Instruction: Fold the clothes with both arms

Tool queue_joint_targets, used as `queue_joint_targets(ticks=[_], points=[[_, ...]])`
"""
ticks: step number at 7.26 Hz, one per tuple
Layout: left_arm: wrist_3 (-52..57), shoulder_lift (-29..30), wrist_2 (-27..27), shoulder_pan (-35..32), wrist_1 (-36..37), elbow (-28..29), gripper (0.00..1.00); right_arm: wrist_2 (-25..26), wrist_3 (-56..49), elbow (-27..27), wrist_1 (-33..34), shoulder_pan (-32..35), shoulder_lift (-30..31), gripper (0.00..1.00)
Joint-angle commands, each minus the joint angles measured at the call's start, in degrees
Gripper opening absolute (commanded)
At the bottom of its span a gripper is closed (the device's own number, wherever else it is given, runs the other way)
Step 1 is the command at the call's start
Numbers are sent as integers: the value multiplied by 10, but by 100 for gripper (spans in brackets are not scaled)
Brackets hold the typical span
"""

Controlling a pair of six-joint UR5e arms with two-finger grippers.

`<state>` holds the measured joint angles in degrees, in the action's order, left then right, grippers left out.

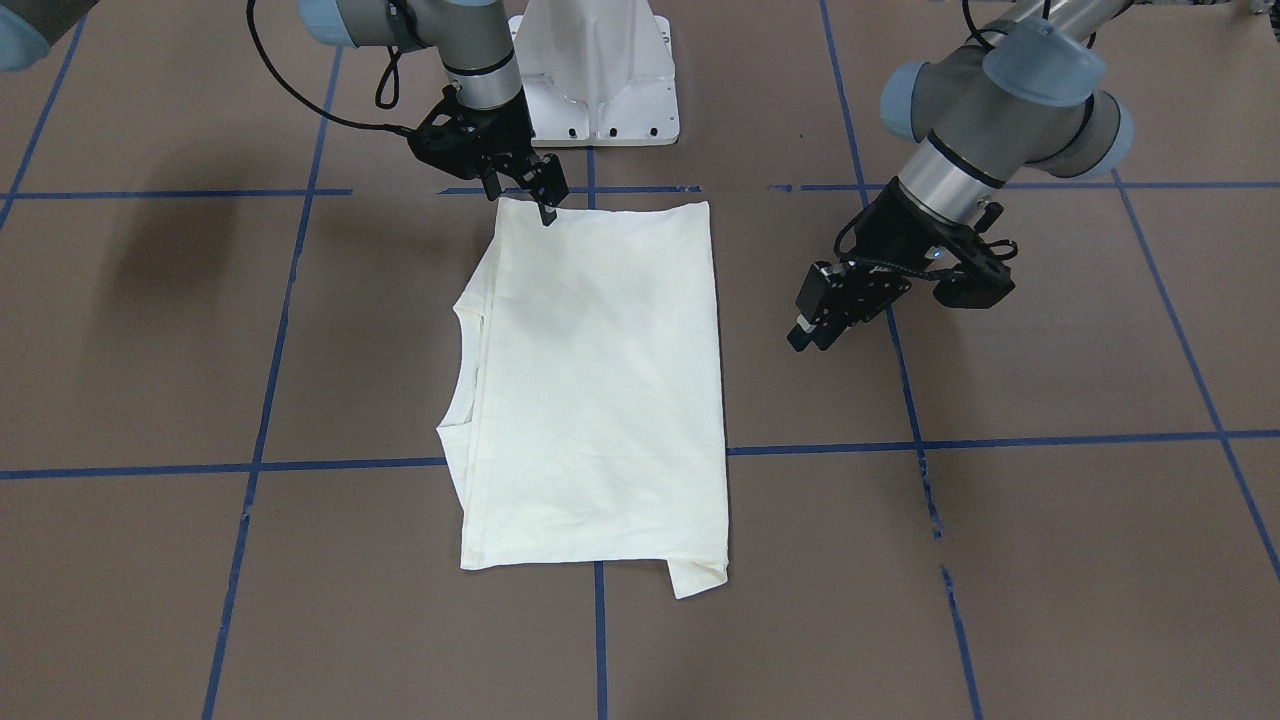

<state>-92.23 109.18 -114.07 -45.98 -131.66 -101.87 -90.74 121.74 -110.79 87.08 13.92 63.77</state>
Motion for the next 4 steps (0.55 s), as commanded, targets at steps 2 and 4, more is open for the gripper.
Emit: queue_joint_targets(ticks=[2,4], points=[[1,-12,-5,-1,0,-11,46,1,50,31,0,-16,-11,100],[1,-12,-5,-1,0,-11,46,1,50,38,0,-19,-8,99]])
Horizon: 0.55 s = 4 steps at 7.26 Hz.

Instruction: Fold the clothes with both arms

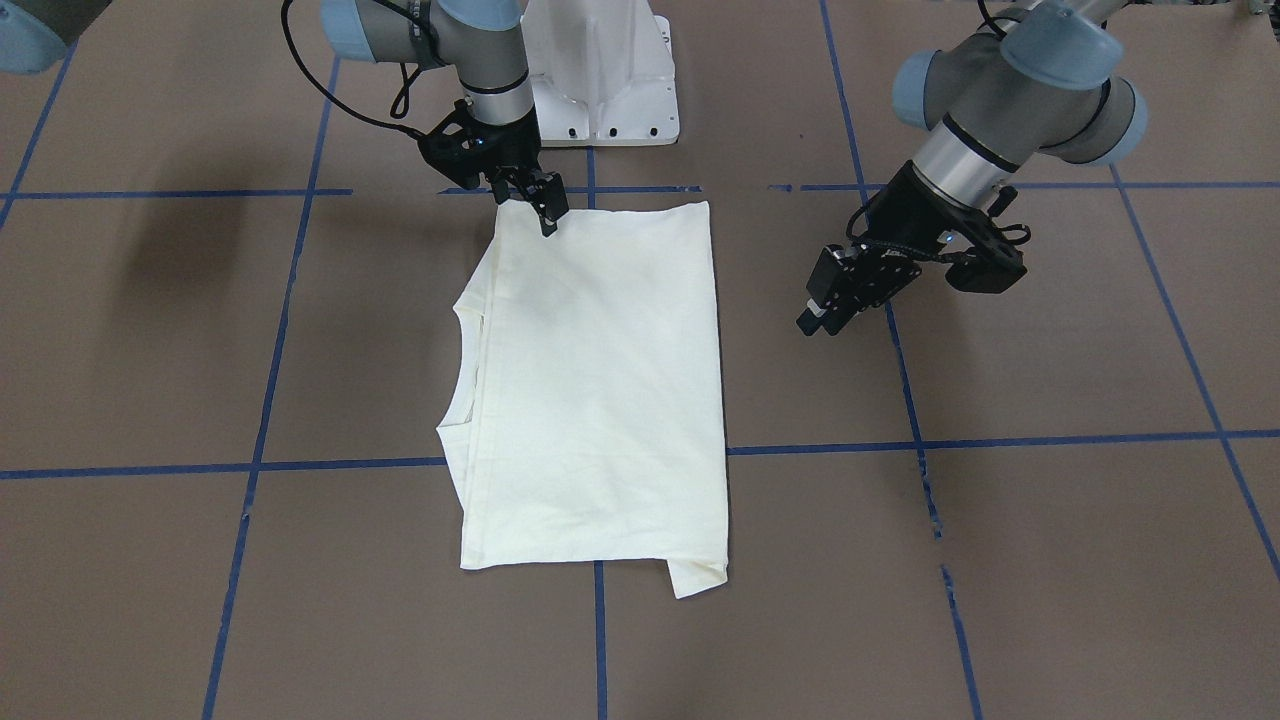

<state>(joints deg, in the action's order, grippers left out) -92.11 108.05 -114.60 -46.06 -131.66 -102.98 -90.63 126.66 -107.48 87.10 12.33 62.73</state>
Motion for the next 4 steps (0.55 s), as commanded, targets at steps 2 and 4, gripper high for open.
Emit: queue_joint_targets(ticks=[2,4], points=[[-1,-1,0,0,1,-4,46,0,-4,10,0,0,5,99],[-1,0,1,-1,24,-15,46,0,-2,15,0,-1,4,98]])
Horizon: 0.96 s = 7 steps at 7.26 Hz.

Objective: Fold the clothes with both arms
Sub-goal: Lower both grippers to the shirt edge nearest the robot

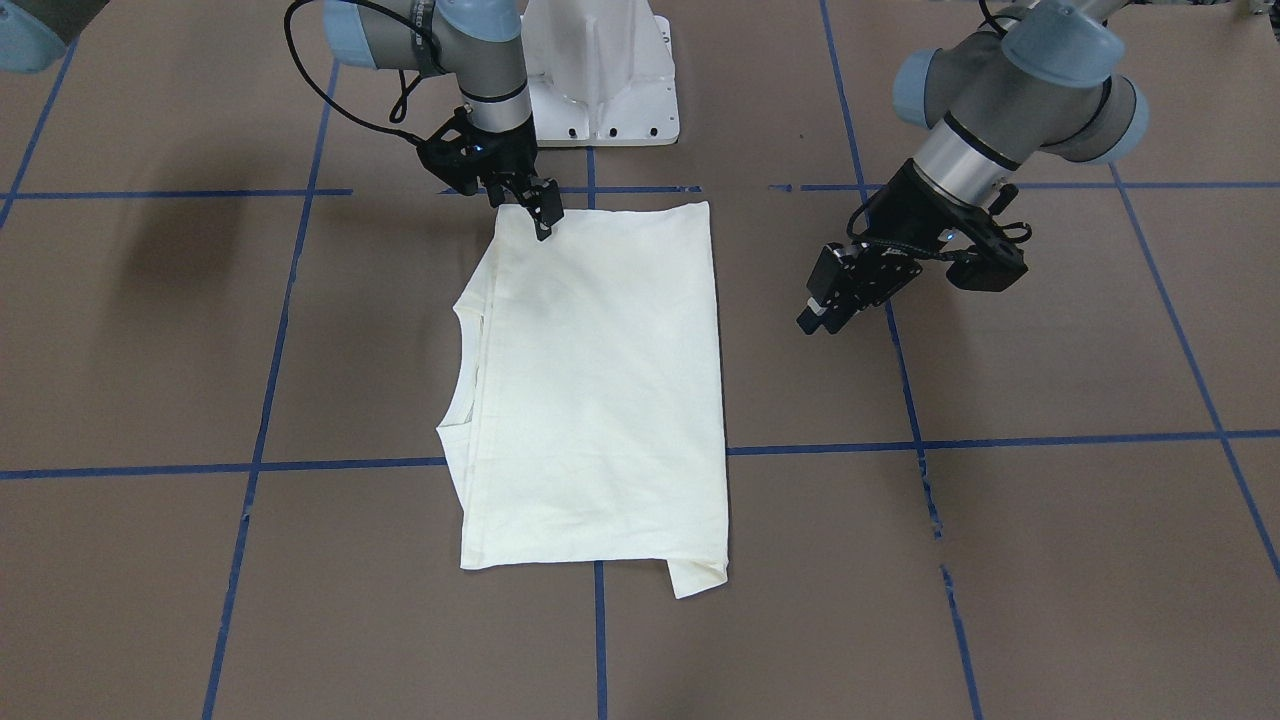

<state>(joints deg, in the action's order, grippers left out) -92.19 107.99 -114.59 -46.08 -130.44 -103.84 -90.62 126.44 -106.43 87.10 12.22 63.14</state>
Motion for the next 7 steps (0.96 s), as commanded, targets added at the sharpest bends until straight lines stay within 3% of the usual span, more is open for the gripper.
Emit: queue_joint_targets(ticks=[1,3,4,5,6,7], points=[[0,0,1,-1,14,-8,46,0,-1,5,0,0,0,96],[0,0,1,-1,15,-9,46,0,-1,10,0,2,-1,91],[0,0,1,-1,15,-9,46,0,-1,10,0,1,-1,81],[0,-1,1,-1,15,-10,46,0,2,10,0,2,-2,56],[0,-1,1,-1,15,-11,46,0,3,10,0,1,-1,20],[1,-1,1,-1,15,-12,46,-2,2,10,0,-1,0,0]])
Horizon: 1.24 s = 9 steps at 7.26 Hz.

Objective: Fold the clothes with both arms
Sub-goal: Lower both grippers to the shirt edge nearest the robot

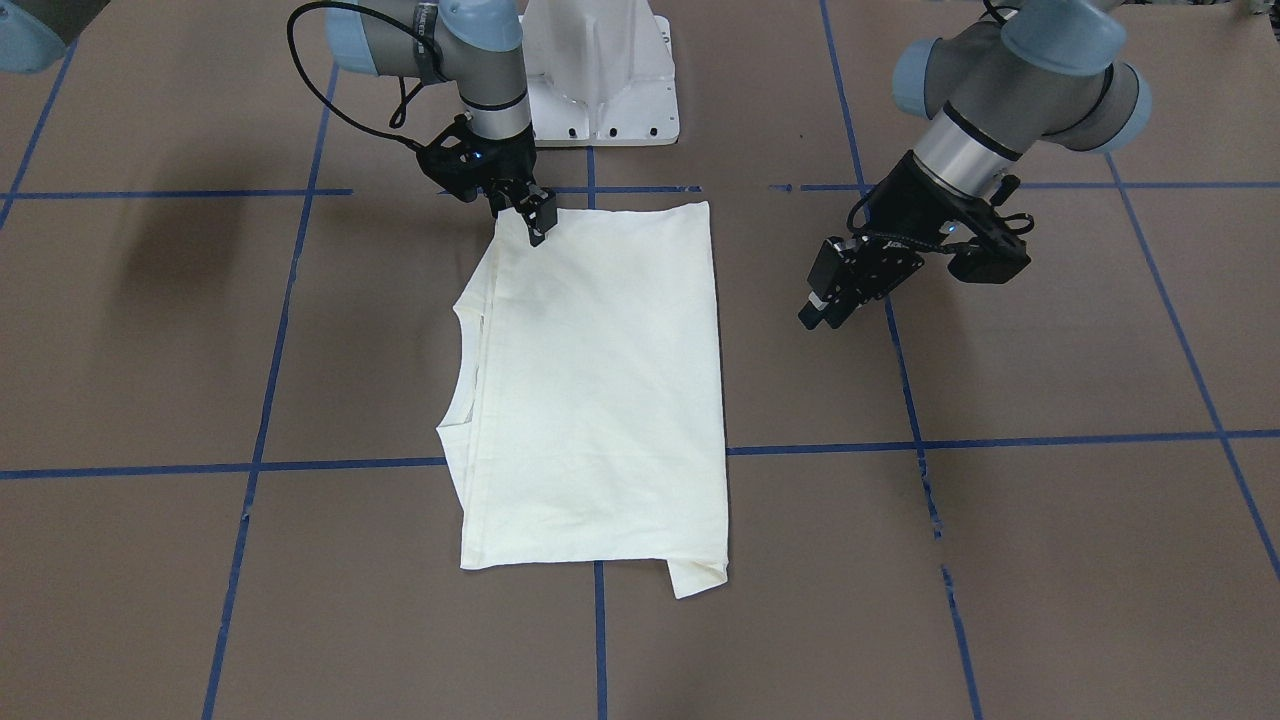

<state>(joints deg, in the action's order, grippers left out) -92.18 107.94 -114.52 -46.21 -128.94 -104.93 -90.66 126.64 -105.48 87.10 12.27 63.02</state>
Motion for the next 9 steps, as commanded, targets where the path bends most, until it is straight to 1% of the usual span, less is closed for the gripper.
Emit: queue_joint_targets(ticks=[1,5,6,7,8,9], points=[[0,1,0,0,4,-2,46,-1,0,0,0,-4,1,0],[-5,-1,2,2,11,-9,46,-7,-8,-16,0,4,2,0],[-8,-4,4,2,14,-12,47,-12,-9,-36,0,6,11,0],[-66,-18,34,34,31,-25,47,-15,-10,-61,0,6,35,0],[-95,-21,57,78,64,-53,50,-16,-9,-65,0,5,37,0],[-141,-18,93,140,108,-67,53,-16,-10,-65,0,6,39,0]])
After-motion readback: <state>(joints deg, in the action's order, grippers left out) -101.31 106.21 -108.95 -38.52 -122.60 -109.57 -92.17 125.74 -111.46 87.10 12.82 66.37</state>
